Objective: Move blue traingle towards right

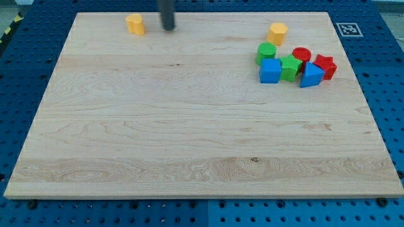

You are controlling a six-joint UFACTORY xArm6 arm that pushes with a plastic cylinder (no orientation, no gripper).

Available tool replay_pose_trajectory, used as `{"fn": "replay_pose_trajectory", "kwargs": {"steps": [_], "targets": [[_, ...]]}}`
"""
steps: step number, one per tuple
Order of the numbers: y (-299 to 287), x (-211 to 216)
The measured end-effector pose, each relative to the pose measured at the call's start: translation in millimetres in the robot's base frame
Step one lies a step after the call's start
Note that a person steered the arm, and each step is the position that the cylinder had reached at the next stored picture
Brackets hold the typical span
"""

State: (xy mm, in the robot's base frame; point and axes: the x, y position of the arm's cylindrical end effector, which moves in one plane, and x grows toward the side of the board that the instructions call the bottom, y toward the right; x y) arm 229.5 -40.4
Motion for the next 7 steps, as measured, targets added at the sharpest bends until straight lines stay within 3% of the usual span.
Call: {"fn": "replay_pose_trajectory", "kwargs": {"steps": [1, 2, 3, 4, 6, 7], "targets": [[79.9, -35.0], [125.1, -35.8], [235.5, -32.6], [290.4, -7.2], [291.9, 0.0], [293.3, 29.8]]}}
